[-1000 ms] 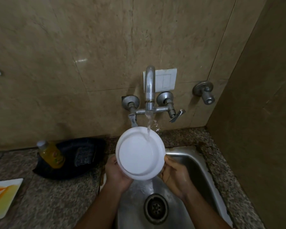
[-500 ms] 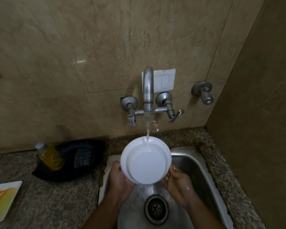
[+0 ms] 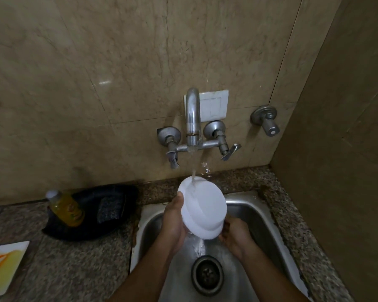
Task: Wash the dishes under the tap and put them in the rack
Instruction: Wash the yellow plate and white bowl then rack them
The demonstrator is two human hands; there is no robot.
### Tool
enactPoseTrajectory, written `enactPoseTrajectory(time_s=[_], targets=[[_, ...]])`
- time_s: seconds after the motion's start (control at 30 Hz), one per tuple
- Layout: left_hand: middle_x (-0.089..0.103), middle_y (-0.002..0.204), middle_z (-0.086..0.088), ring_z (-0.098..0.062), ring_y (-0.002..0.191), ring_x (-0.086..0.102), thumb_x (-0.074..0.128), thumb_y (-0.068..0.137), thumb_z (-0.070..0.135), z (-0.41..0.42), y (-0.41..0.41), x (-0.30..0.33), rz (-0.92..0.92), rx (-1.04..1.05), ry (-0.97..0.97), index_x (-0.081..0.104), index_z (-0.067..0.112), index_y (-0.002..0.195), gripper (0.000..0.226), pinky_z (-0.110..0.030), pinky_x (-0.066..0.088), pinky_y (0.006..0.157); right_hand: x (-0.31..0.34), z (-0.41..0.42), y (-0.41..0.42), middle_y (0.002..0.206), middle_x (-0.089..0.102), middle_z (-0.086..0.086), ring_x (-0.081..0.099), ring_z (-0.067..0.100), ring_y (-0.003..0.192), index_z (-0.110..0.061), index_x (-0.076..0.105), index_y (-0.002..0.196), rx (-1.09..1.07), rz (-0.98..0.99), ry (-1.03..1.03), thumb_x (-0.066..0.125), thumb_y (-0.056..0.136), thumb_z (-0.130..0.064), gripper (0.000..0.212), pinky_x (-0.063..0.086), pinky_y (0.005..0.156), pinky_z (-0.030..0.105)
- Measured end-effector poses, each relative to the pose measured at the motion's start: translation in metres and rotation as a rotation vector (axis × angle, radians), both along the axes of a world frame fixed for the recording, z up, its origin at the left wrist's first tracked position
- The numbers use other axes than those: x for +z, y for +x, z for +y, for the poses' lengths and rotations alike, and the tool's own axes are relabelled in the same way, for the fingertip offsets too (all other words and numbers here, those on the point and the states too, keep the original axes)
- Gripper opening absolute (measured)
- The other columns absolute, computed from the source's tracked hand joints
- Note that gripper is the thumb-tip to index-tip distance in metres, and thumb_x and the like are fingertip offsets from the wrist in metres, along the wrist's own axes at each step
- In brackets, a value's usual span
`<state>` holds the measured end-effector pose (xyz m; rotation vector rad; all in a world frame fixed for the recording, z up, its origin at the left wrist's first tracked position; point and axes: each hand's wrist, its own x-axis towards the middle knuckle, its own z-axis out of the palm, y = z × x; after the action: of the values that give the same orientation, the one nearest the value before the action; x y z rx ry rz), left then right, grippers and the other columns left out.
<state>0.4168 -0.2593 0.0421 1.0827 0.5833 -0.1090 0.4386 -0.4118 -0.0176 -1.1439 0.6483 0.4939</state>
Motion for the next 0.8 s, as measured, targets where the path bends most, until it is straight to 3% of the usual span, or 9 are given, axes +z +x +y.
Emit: enactPoseTrajectory(time_s=[0.1, 0.17, 0.27, 0.37, 0.47, 0.57, 0.63, 0.7, 0.8], targets=[[0.071, 0.119, -0.013, -0.037, 0.111, 0.065, 0.049, 0.099, 0.042, 0.001, 0.009, 0.005, 0.012, 0.008, 0.002, 0.062, 0.014, 0.128, 0.042, -0.062, 0.049, 0.097, 0.001, 0.002, 0.017, 0.090, 0.066, 0.014, 0.061, 0.033, 0.090, 0.001, 0.068, 0.104, -0.030, -0.145, -0.262, 0.047, 0.093, -0.020, 0.032, 0.048, 0.076, 0.037], [0.072, 0.116, -0.014, -0.037, 0.109, 0.066, 0.049, 0.099, 0.041, -0.002, 0.011, 0.006, 0.039, -0.010, 0.012, 0.064, 0.012, 0.124, 0.041, -0.059, 0.050, 0.096, 0.013, 0.010, 0.026, 0.116, 0.063, 0.009, 0.056, 0.027, 0.113, -0.005, 0.061, 0.123, 0.106, -0.404, -0.565, 0.037, 0.102, -0.032, 0.042, 0.042, 0.092, 0.026], [0.071, 0.110, -0.014, -0.036, 0.107, 0.065, 0.047, 0.100, 0.039, -0.009, 0.016, 0.009, 0.121, 0.088, 0.057, 0.067, 0.012, 0.106, 0.035, -0.052, 0.049, 0.100, 0.029, 0.032, 0.014, 0.161, 0.025, 0.003, 0.021, 0.020, 0.149, -0.014, 0.027, 0.155, 0.429, -0.906, -1.033, 0.009, 0.098, -0.059, 0.075, 0.018, 0.120, 0.034], [0.066, 0.114, -0.017, -0.031, 0.104, 0.059, 0.044, 0.102, 0.040, -0.004, 0.023, 0.010, 0.234, 0.239, 0.141, 0.062, 0.007, 0.106, 0.038, -0.039, 0.045, 0.095, 0.030, 0.044, 0.013, 0.164, -0.004, -0.005, -0.008, 0.009, 0.151, -0.026, -0.005, 0.156, 0.784, -1.156, -1.034, 0.014, 0.098, -0.056, 0.068, -0.002, 0.122, 0.030], [0.065, 0.117, -0.013, -0.028, 0.102, 0.057, 0.046, 0.101, 0.041, 0.006, 0.021, 0.007, 0.229, 0.280, 0.187, 0.063, 0.009, 0.105, 0.036, -0.035, 0.042, 0.091, 0.032, 0.044, 0.029, 0.166, 0.000, -0.004, -0.002, 0.011, 0.151, -0.033, -0.004, 0.153, 0.692, -0.826, -0.975, 0.020, 0.103, -0.052, 0.059, 0.004, 0.124, 0.036], [0.061, 0.116, -0.013, -0.030, 0.107, 0.056, 0.046, 0.102, 0.040, 0.014, 0.018, 0.012, 0.285, 0.328, 0.240, 0.061, 0.000, 0.117, 0.045, -0.034, 0.042, 0.094, 0.037, 0.052, 0.011, 0.160, -0.020, -0.007, -0.019, 0.008, 0.146, -0.025, -0.009, 0.155, 0.835, -1.060, -1.049, 0.024, 0.105, -0.046, 0.064, -0.007, 0.121, 0.030], [0.064, 0.117, -0.016, -0.030, 0.100, 0.058, 0.045, 0.102, 0.037, 0.016, 0.017, 0.010, 0.285, 0.287, 0.246, 0.062, -0.003, 0.115, 0.045, -0.034, 0.045, 0.092, 0.037, 0.052, 0.014, 0.159, -0.017, -0.011, -0.014, 0.006, 0.145, -0.032, -0.012, 0.152, 0.889, -1.124, -1.026, 0.027, 0.104, -0.047, 0.064, -0.006, 0.119, 0.027], [0.067, 0.113, -0.019, -0.026, 0.091, 0.061, 0.048, 0.101, 0.033, 0.016, 0.017, 0.011, 0.241, 0.285, 0.237, 0.066, -0.002, 0.112, 0.041, -0.033, 0.049, 0.082, 0.037, 0.055, 0.029, 0.164, 0.001, -0.007, -0.003, 0.009, 0.150, -0.036, -0.007, 0.149, 0.737, -0.984, -1.028, 0.022, 0.103, -0.050, 0.056, 0.000, 0.121, 0.030], [0.063, 0.125, -0.018, -0.028, 0.099, 0.060, 0.048, 0.100, 0.032, 0.021, 0.016, 0.021, 0.212, 0.251, 0.177, 0.063, 0.005, 0.115, 0.034, -0.038, 0.050, 0.090, 0.036, 0.057, 0.015, 0.166, -0.002, -0.004, -0.010, 0.014, 0.151, -0.028, -0.002, 0.157, 0.811, -1.250, -1.139, 0.016, 0.102, -0.053, 0.063, -0.005, 0.123, 0.033]])
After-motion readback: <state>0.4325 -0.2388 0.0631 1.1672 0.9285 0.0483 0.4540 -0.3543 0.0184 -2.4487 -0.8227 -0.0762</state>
